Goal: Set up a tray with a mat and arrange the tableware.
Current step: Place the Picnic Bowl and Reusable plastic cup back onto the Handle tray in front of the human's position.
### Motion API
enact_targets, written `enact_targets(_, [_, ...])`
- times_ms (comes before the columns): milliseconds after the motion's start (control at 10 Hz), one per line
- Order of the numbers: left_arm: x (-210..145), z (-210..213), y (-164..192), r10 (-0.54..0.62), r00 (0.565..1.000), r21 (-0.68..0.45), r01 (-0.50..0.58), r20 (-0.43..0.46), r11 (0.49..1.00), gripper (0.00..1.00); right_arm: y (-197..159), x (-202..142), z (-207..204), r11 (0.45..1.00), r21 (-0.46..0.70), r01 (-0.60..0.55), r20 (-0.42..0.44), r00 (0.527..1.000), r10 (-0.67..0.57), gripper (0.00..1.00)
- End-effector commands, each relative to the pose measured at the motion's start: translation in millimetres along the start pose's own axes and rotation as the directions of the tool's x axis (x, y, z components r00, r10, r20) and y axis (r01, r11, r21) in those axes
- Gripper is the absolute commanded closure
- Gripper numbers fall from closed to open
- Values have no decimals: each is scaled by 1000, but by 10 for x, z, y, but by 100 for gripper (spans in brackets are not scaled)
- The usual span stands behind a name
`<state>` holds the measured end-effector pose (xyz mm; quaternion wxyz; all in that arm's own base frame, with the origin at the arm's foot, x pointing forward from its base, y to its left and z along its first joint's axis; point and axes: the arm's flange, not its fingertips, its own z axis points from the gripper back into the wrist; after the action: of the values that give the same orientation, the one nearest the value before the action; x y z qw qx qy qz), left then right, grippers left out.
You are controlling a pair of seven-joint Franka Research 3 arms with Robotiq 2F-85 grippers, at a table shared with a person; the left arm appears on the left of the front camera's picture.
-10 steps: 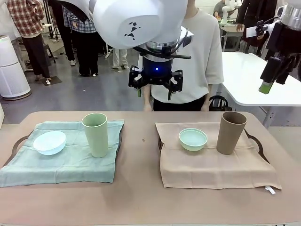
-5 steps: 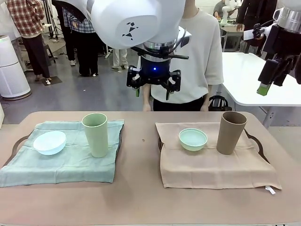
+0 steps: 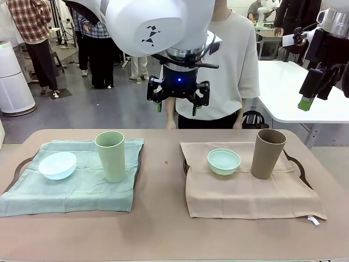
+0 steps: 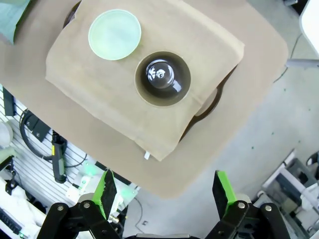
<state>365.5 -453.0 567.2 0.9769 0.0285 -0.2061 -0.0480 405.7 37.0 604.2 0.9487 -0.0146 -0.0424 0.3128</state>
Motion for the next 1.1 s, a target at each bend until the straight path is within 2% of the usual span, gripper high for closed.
enact_targets(0, [0, 0, 0, 0, 1000, 0, 0, 0, 1000, 0, -13, -12, -9, 1000, -2, -7, -6, 1000, 7, 0])
enact_targets(100, [64, -69, 290, -8, 999, -55, 5, -53, 998, 0, 0, 0, 0, 1000, 0, 0, 0, 1000, 0, 0])
enact_targets(200, [96, -76, 905, 66, 998, -114, -68, -23, 991, 0, -77, -82, -2, 1000, 20, 17, -30, 999, -16, 0])
enact_targets(300, [52, -34, 1240, 127, 992, -185, -128, -16, 974, 0, -111, -130, 0, 998, 34, 56, -55, 997, -54, 0])
enact_targets(400, [8, -34, 1533, 173, 985, -192, -172, -13, 966, 0, -143, -183, -33, 997, 1, 71, -72, 995, -71, 0])
enact_targets(500, [-37, 55, 1864, 217, 976, -183, -213, -1, 960, 0, -128, -262, -150, 991, -33, 128, -148, 980, -132, 0])
enact_targets(600, [-108, 126, 2135, 251, 968, -175, -243, 20, 954, 0, -116, -415, -278, 989, -32, 144, -182, 972, -148, 0])
enact_targets(800, [-359, 273, 2734, 275, 961, -156, -270, 15, 950, 0, -142, -883, -499, 979, -3, 204, -200, 959, -201, 0])
enact_targets(1000, [-468, 253, 3202, 272, 962, -175, -271, -22, 946, 0, -326, -1257, -561, 956, 70, 286, -152, 950, -274, 0])
